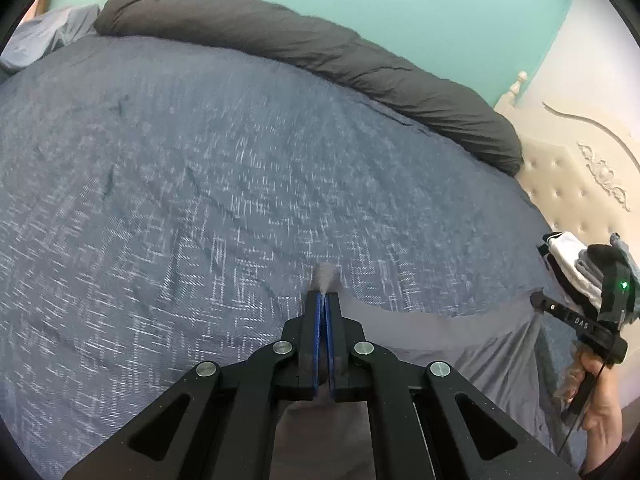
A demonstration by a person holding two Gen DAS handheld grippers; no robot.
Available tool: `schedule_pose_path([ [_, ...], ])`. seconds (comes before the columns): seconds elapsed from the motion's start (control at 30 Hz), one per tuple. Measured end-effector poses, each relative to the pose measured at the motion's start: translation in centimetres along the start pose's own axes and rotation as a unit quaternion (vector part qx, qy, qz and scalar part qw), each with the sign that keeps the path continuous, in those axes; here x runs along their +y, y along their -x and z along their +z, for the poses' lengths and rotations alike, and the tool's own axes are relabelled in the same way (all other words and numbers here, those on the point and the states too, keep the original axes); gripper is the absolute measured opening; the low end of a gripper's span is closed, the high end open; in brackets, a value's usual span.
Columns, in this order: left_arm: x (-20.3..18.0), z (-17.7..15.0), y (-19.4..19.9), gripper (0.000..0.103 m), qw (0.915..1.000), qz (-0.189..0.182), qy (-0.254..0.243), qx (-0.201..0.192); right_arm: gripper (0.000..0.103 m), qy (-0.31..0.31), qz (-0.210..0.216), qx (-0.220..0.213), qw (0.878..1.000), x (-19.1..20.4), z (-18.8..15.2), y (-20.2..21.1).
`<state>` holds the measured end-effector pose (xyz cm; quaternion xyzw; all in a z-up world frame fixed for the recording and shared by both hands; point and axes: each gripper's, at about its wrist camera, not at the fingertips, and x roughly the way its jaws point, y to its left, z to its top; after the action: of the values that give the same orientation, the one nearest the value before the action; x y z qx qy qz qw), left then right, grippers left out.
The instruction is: Fold clothes
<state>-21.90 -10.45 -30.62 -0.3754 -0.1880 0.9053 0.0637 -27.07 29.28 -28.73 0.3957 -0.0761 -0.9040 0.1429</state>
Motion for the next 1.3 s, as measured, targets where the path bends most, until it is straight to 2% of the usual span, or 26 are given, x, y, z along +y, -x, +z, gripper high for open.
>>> schedule_pose_path([
  [0.1,-0.1,0.2,2.4,0.002,0.9998,-0.007,-0.002,-0.019,0.003,-0.022,0.026,-0.024,0.999,0.2,0.1,2.3],
  [0.23,-1.4,0.6,6.3,0.002,0.9987,-0.025,-0.006,-0.044,0.003,-0.041,0.060,-0.066,0.995,1.1,0.8,7.6],
  [0.53,-4.7,1.6,18.4,0.002,0.9917,-0.040,-0.028,-0.119,0.003,0.031,0.084,-0.088,0.992,6.2,3.4,17.3],
  [0.83,-7.3,3.9,28.5,0.002,0.9816,-0.044,-0.057,-0.177,0.003,0.047,0.102,-0.131,0.985,8.3,5.1,25.5],
  [1.03,-9.2,4.3,33.1,0.002,0.9767,-0.048,-0.074,-0.196,0.003,0.054,0.111,-0.151,0.981,9.3,5.7,30.0],
  [1.2,-9.9,4.0,34.4,0.002,0.9778,-0.050,-0.070,-0.191,0.003,0.047,0.124,-0.148,0.980,9.2,5.8,31.6],
  [1.3,-9.7,3.8,33.6,0.002,0.9805,-0.047,-0.065,-0.179,0.003,0.050,0.123,-0.138,0.981,9.1,5.4,31.5],
])
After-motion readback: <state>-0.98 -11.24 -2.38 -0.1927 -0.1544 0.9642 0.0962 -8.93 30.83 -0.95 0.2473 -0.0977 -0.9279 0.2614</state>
